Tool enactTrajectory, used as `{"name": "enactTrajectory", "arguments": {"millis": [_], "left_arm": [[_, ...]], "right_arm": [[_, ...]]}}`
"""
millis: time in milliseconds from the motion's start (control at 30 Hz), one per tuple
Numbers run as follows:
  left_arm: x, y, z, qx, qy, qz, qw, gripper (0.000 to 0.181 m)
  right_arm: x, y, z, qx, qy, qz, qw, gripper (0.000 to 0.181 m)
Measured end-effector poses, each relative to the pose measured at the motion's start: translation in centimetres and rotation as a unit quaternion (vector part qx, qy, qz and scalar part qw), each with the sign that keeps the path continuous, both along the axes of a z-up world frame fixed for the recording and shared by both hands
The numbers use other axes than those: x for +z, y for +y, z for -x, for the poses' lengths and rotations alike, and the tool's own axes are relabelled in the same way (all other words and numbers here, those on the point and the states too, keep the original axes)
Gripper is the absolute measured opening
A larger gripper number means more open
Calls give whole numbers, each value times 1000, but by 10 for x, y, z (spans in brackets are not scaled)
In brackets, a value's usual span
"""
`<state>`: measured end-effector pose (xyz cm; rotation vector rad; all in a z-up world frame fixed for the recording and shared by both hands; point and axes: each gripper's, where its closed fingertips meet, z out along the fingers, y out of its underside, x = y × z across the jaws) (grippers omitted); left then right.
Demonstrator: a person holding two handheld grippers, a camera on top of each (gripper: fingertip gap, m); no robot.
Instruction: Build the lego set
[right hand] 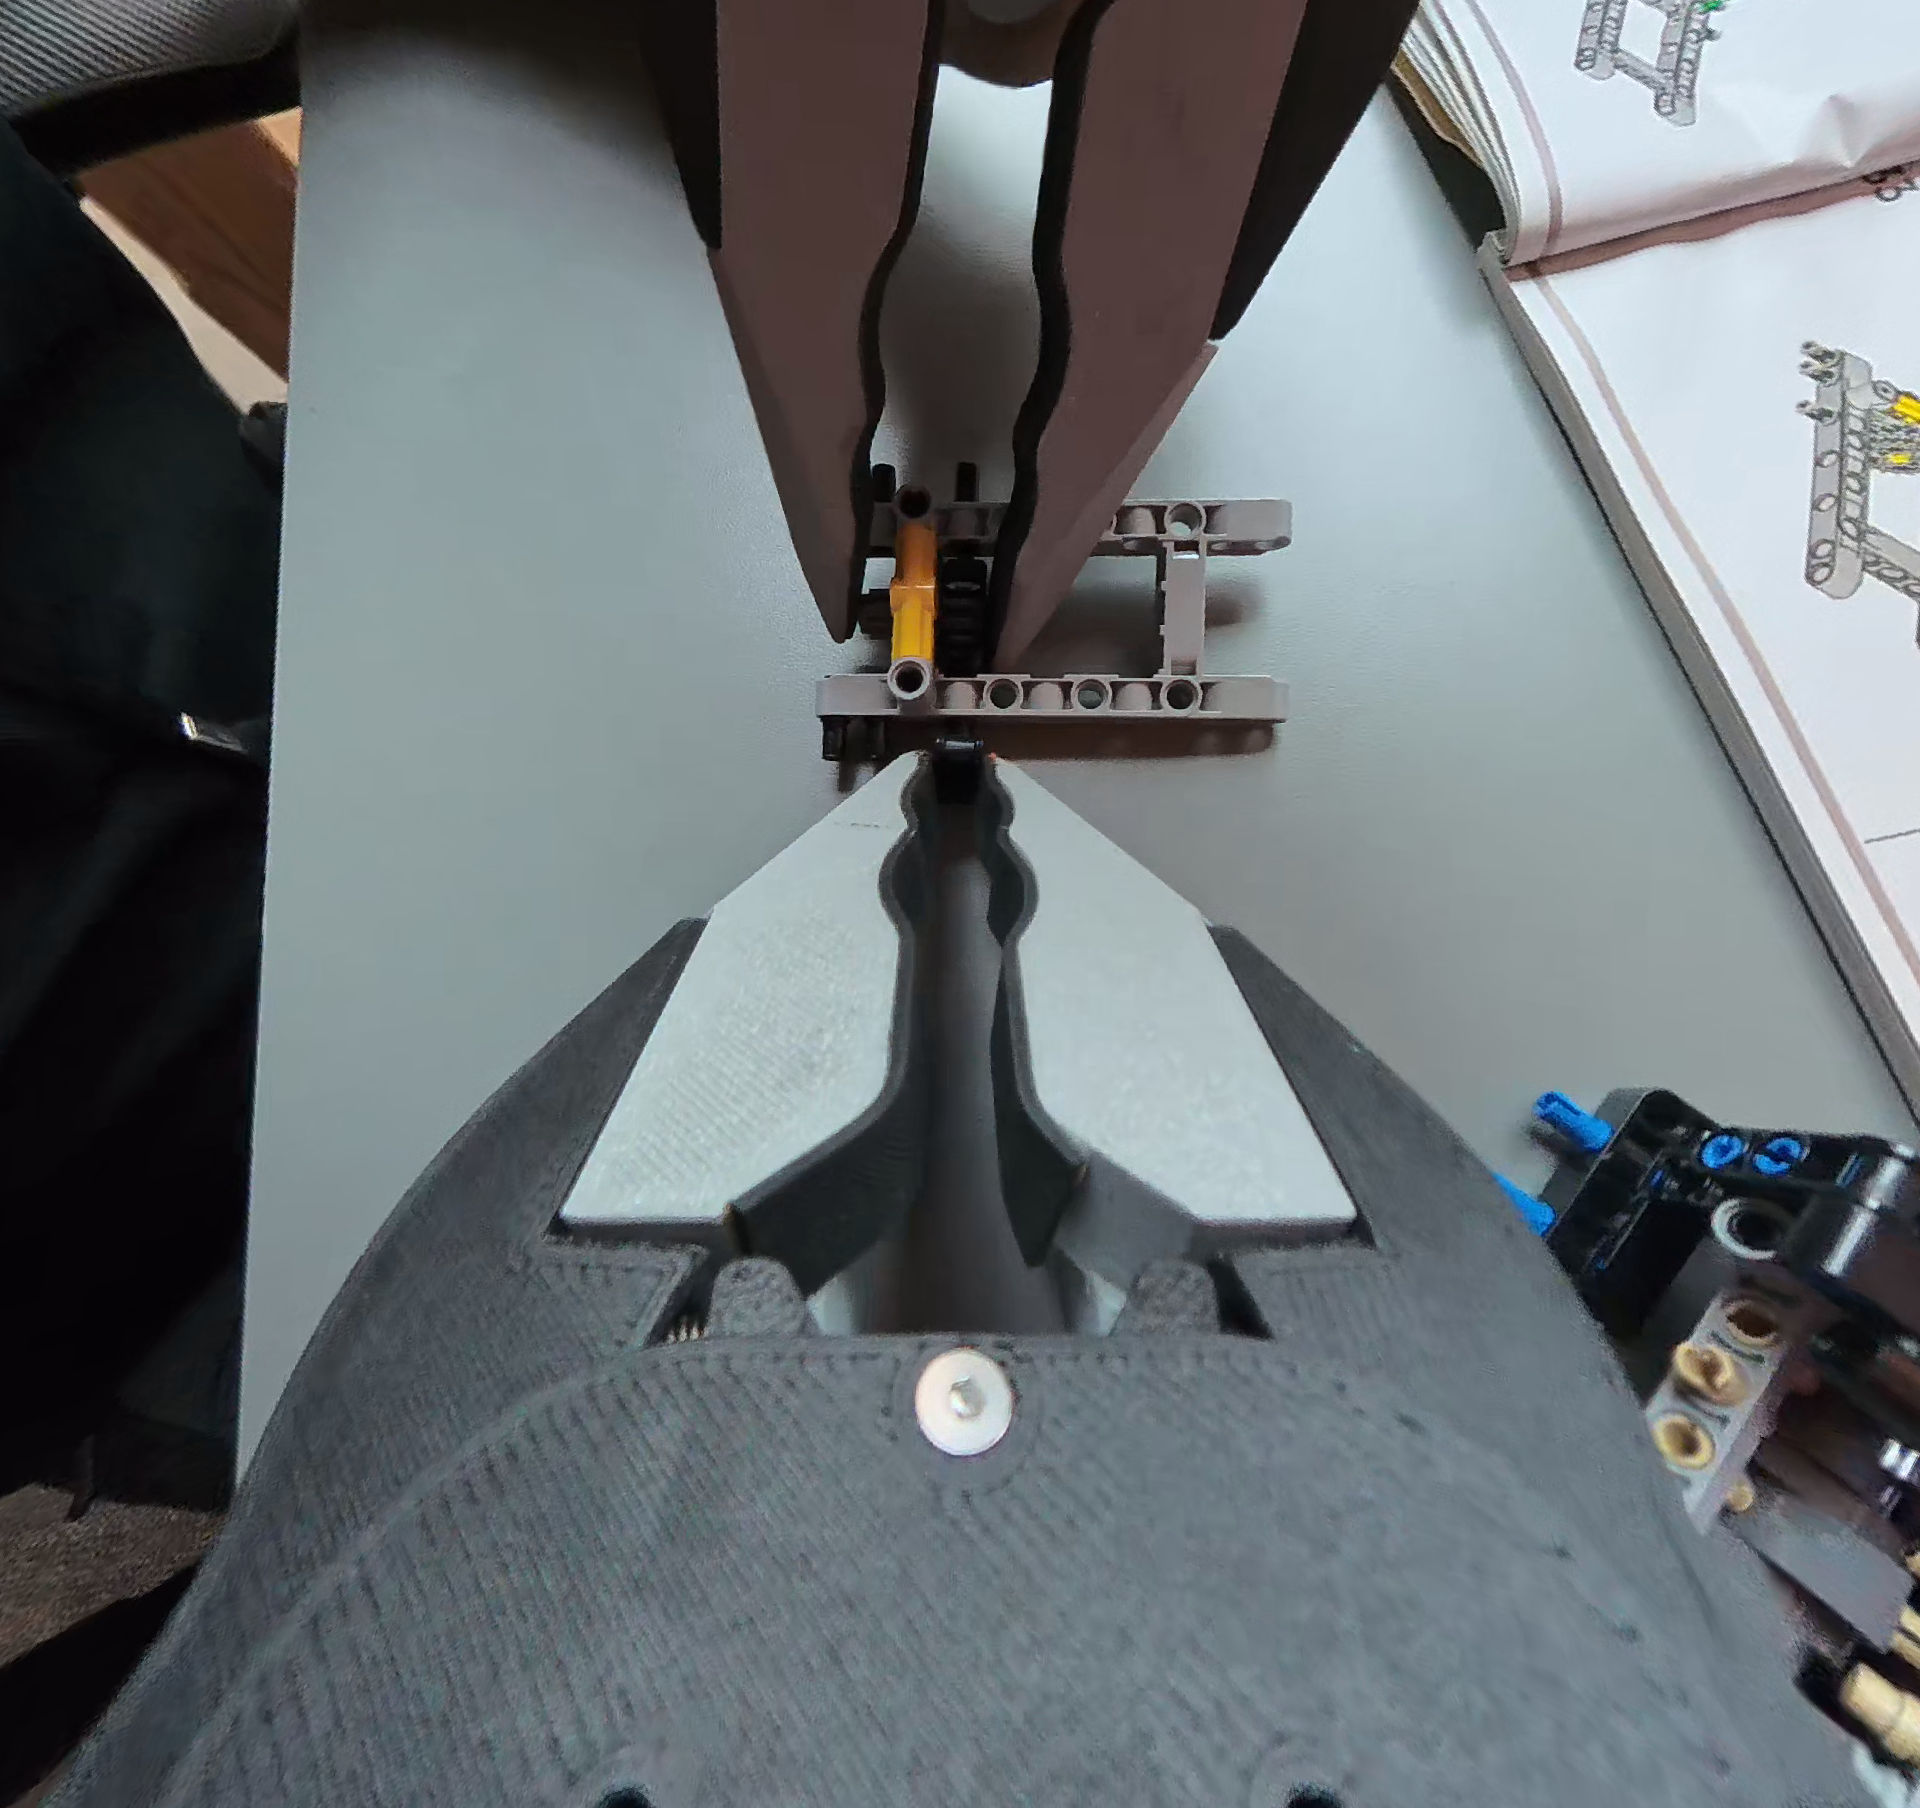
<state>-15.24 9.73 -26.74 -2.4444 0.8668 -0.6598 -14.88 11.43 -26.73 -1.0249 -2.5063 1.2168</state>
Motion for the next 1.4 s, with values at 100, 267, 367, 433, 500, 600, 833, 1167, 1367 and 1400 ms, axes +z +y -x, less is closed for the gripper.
{"name": "enactTrajectory", "arguments": {"millis": [100, 267, 367, 433, 500, 600, 833, 1167, 1367, 1400], "left_arm": [[0, 1, -1, 6, -11, -12, 1000, 23], [0, 2, -2, 20, -32, -27, 999, 24], [0, 2, -5, 15, -44, -28, 999, 24], [1, 1, -6, 13, -49, -26, 998, 23], [1, 1, -6, 10, -42, -23, 999, 23], [1, 0, -6, 7, -42, -22, 999, 23], [1, -2, -5, -1, -44, -24, 999, 23], [20, 3, -3, 48, -161, -6, 986, 24], [16, 5, 2, 62, -168, -13, 984, 24], [14, 5, 2, 61, -159, -13, 985, 24]], "right_arm": [[0, 2, -1, -20, -3, 5, 1000, 5], [0, 3, -1, -47, -32, 28, 998, 5], [0, 1, -3, -39, -46, 38, 997, 5], [0, 1, -4, -35, -57, 45, 997, 5], [0, 0, -3, -32, -51, 37, 998, 4], [0, -1, -3, -25, -32, 21, 999, 5], [0, -3, -2, 25, 27, -26, 999, 5], [20, 3, 2, -8, -1, 81, 997, 4], [40, 9, -2, -15, 1, 167, 986, 4], [39, 9, -2, -15, -2, 162, 987, 4]]}}
